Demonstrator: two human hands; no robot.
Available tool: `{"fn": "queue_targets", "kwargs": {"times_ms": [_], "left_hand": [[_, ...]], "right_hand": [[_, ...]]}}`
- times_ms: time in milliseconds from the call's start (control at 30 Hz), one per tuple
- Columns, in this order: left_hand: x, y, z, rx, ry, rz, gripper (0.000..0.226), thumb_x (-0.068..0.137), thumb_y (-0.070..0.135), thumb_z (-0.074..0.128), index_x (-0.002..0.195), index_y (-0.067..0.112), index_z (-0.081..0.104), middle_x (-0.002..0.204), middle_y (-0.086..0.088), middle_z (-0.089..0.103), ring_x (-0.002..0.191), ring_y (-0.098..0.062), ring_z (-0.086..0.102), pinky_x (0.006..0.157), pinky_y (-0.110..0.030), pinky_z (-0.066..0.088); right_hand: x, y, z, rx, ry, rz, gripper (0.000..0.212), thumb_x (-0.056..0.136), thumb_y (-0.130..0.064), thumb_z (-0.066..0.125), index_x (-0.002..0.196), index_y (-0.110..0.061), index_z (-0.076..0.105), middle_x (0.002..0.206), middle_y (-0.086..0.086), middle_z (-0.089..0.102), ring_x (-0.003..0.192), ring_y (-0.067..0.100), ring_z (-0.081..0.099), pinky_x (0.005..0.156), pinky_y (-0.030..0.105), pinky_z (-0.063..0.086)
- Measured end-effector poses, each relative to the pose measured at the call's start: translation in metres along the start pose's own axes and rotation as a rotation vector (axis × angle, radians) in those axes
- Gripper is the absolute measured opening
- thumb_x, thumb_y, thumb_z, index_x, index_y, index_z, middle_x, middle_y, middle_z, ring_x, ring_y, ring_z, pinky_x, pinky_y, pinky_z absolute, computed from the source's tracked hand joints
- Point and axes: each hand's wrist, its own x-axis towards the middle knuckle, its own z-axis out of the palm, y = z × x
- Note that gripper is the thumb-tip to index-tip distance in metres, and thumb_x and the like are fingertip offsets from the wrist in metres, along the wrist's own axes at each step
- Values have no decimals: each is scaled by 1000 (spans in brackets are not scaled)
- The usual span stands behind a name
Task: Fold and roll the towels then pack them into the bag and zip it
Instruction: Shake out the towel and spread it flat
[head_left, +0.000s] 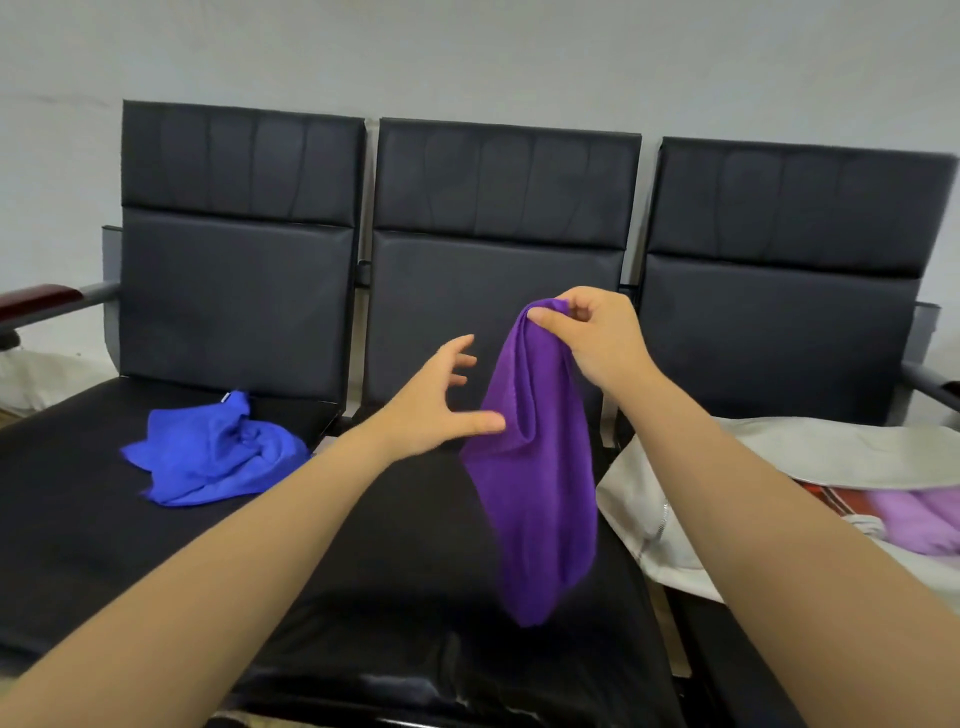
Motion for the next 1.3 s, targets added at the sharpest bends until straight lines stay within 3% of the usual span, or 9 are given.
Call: {"fn": "queue_targets", "kwargs": {"times_ms": [133, 233, 333, 467, 667, 867, 1000, 1133, 1300], "left_hand": [[-9, 17, 24, 264, -5, 275, 122, 63, 52, 82, 149, 38, -4, 151, 12, 12, 119, -7, 44, 91, -23, 48], [-8, 8, 28, 540, 198, 507, 69, 83, 24, 67, 143, 24, 35, 147, -2, 25, 102, -16, 57, 77, -28, 55], [-5, -7, 21, 413, 423, 513, 17, 84, 2, 56, 97, 10, 63, 117, -5, 54, 86, -19, 61, 70, -29, 52], [2, -10, -3, 92, 545, 127, 31, 82, -1, 60, 76, 29, 58, 77, -3, 65, 69, -20, 63, 69, -37, 55], [3, 13, -26, -60, 562, 79, 20, 98, 8, 43, 104, 17, 59, 93, 6, 60, 83, -6, 54, 76, -21, 41], [-12, 19, -9, 48, 81, 158, 42, 78, 23, 77, 113, 30, 55, 111, 8, 61, 101, -8, 61, 87, -26, 52], [-11, 14, -8, 21, 384, 115, 21, 77, 17, 77, 94, 20, 64, 86, 6, 67, 79, -7, 63, 75, -27, 54], [-8, 21, -21, -203, 567, 67, 8, 82, 14, 72, 79, 16, 65, 74, -1, 67, 66, -5, 62, 66, -27, 53], [-4, 30, -28, -167, 586, 46, 49, 98, 30, 49, 79, -14, 55, 67, -14, 46, 63, -21, 41, 62, -31, 34]], "right_hand": [[-4, -3, 2, -36, -14, 18, 22, 84, -31, 74, 70, -18, 62, 74, 4, 64, 71, 16, 58, 68, 33, 49], [-3, -3, -1, -32, 28, 34, 25, 83, -32, 74, 67, -18, 62, 69, 1, 61, 67, 15, 55, 65, 34, 47], [-4, 0, -11, -22, 23, 53, 15, 87, -29, 70, 79, -17, 69, 81, 4, 68, 81, 20, 63, 79, 39, 53], [-6, 4, -28, -6, -52, 36, 13, 95, -21, 59, 92, -24, 71, 94, 0, 70, 93, 19, 65, 90, 43, 54], [-9, 10, -39, 49, -138, 82, 14, 92, -21, 63, 85, -29, 73, 89, -5, 71, 89, 16, 64, 81, 37, 54], [-9, -2, -31, 138, -94, 139, 14, 88, -21, 69, 75, -22, 70, 77, -4, 66, 75, 12, 58, 64, 22, 41], [-8, -5, -39, 164, -86, 152, 13, 83, -19, 74, 72, -18, 68, 70, -8, 67, 68, 8, 59, 60, 20, 44], [-9, -3, -50, 132, -97, 150, 17, 84, -22, 73, 71, -17, 65, 56, -11, 56, 49, 5, 40, 45, 16, 33], [-11, 4, -49, 114, -92, 160, 12, 89, -22, 68, 77, -19, 69, 63, -4, 59, 55, 6, 46, 50, 17, 36]]}}
